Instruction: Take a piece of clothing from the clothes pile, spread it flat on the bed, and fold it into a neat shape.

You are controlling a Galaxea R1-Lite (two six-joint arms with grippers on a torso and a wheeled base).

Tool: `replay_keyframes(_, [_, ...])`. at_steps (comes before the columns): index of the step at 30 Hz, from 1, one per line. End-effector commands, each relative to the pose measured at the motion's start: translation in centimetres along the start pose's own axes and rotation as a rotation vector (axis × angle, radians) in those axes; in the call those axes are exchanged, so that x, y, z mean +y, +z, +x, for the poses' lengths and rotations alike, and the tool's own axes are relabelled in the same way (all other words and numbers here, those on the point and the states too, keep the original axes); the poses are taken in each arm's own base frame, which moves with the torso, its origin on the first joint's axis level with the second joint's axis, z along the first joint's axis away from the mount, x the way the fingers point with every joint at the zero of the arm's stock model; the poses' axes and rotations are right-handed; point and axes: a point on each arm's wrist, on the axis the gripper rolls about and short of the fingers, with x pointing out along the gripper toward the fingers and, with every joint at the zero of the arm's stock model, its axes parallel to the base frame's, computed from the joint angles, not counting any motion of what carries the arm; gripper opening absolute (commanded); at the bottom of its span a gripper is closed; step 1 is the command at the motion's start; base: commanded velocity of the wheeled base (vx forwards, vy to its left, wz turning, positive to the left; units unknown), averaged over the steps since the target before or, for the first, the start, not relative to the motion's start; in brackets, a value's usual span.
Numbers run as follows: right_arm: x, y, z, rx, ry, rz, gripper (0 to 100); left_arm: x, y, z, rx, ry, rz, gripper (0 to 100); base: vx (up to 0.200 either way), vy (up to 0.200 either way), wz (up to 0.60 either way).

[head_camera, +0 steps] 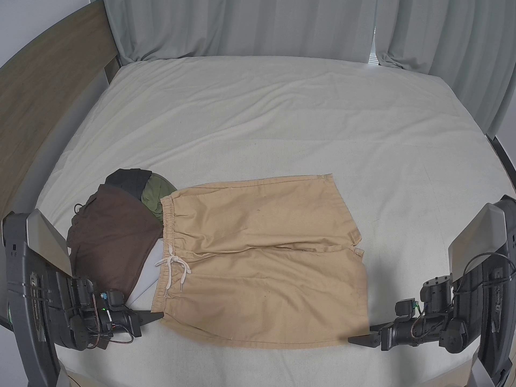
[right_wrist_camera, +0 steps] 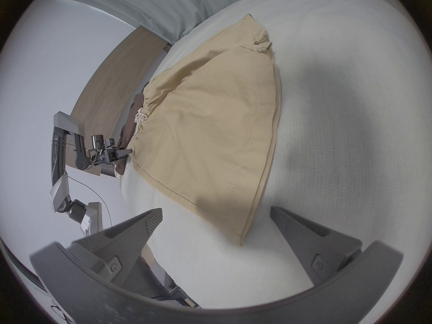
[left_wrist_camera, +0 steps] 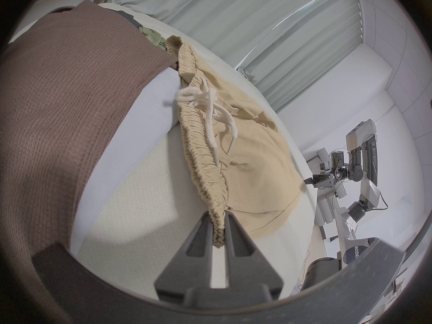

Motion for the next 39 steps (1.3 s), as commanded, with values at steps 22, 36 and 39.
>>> replay_keyframes(22, [0.0, -0.8, 0.6, 0.048, 0.014, 0.009, 0, 0.2, -0.3, 0.2, 0.005, -0.003, 0.017, 0, 0.000, 0.000, 0.00])
replay_keyframes(36, [0.3, -1.2, -0.1, 0.066, 0.012, 0.015, 0, -1.9, -0.7, -1.7, 0.025, -0.108, -0.039, 0, 0.000, 0.000, 0.00])
replay_keyframes(39, [0.2, -1.2, -0.2, 0.066, 0.030, -0.025, 0, -2.3, -1.1, -2.0, 0.038, -0.108, -0.052, 0, 0.000, 0.000, 0.00])
